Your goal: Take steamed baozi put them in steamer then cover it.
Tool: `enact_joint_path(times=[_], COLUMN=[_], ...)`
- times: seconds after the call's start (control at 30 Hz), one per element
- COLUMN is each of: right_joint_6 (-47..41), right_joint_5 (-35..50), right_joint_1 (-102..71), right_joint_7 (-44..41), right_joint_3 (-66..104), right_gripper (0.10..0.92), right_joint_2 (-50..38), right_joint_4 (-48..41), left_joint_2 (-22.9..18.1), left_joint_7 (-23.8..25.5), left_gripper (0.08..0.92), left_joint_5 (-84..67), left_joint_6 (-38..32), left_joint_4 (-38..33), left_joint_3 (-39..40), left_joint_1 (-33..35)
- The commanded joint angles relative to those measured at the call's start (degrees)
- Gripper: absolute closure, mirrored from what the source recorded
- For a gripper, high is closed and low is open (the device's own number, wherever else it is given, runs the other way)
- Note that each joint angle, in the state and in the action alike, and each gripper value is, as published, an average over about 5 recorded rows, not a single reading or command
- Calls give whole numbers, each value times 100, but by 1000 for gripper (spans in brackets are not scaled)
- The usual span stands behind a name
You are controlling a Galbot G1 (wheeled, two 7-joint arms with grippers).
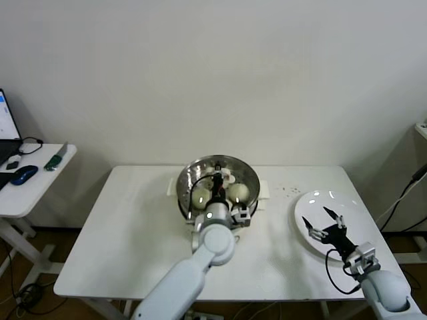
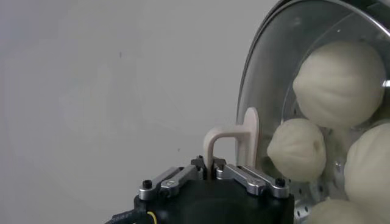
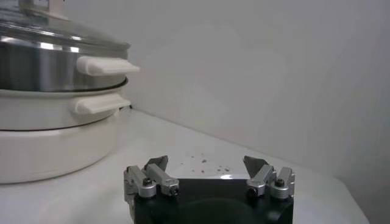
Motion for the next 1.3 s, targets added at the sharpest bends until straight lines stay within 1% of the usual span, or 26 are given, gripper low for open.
enact_joint_path(times=[0.03,0.27,0.37,0.47,0.6,0.8,1.07,1.13,1.2,1.3], right_joint_6=[15,19,15,-6,-111,-392,-661,-678,-656,-599], right_joint_5=[-19,-24,-22,-18,24,112,199,237,227,230], right_joint_1=[-3,-6,-3,5,14,35,73,72,63,46], right_joint_7=[-11,-24,-29,-30,-12,48,153,192,189,180], right_joint_3=[4,18,20,20,34,60,115,123,126,146], right_gripper=[203,203,203,203,203,203,203,203,203,203], right_joint_2=[14,22,23,27,41,36,53,53,46,55], right_joint_4=[-7,-7,-15,-20,-6,53,134,149,165,198], left_joint_2=[-54,-59,-17,65,257,596,1060,1151,1210,1259], left_joint_7=[-84,-64,-64,-47,8,72,24,-115,-453,-1348], left_gripper=[850,850,823,750,629,456,235,196,182,178], left_joint_5=[-36,-32,-69,-114,-187,-359,-612,-773,-1074,-2085], left_joint_6=[284,284,284,284,284,284,284,284,283,133], left_joint_4=[82,-7,-126,-297,-611,-1298,-2344,-2586,-2802,-3048], left_joint_3=[-28,-61,-58,-43,-29,-24,-214,-333,-504,-969], left_joint_1=[23,136,174,193,269,509,1223,1457,1670,1931])
